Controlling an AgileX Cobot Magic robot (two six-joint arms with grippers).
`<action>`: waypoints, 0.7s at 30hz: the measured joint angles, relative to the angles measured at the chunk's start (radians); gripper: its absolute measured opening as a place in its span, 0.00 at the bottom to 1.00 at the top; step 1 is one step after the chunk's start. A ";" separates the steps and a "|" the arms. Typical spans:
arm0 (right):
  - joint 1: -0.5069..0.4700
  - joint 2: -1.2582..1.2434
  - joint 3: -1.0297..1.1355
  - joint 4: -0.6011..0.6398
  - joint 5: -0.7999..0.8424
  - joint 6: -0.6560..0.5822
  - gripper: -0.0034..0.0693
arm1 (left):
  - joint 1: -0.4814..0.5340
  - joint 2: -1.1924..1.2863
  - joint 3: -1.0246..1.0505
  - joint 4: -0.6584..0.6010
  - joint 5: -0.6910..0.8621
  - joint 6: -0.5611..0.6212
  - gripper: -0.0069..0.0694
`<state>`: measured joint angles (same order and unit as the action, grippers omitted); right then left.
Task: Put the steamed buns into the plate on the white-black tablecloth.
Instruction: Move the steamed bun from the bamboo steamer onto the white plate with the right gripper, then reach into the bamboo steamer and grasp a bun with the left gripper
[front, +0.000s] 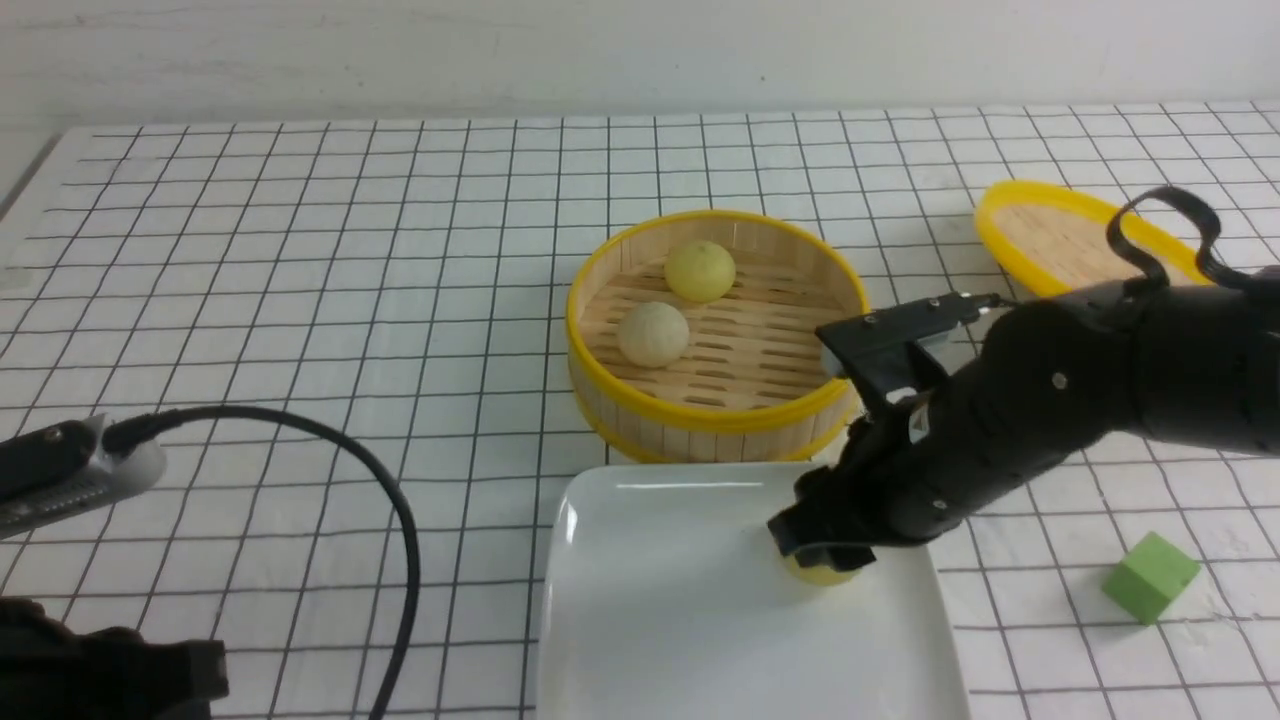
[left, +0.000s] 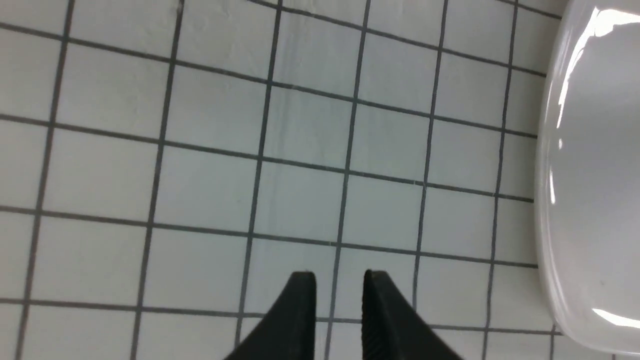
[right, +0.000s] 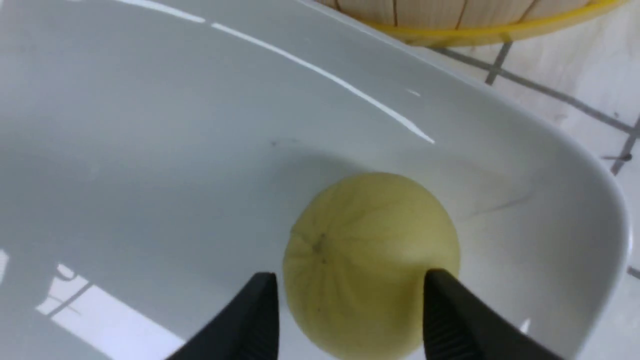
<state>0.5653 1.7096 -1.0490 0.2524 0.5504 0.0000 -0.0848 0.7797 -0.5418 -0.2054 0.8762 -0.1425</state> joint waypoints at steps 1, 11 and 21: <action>0.000 -0.003 -0.004 -0.002 0.009 0.000 0.59 | 0.000 0.000 0.000 0.000 0.000 0.001 0.28; -0.057 -0.373 -0.092 -0.137 0.462 0.000 0.03 | 0.000 0.142 -0.105 -0.011 0.091 0.042 0.09; -0.058 -0.736 0.190 -0.168 0.578 0.000 0.03 | -0.114 0.589 -0.452 -0.297 0.071 0.295 0.12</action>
<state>0.5068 0.9739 -0.8594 0.0846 1.1288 0.0000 -0.1984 1.3689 -0.9936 -0.5022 0.9473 0.1521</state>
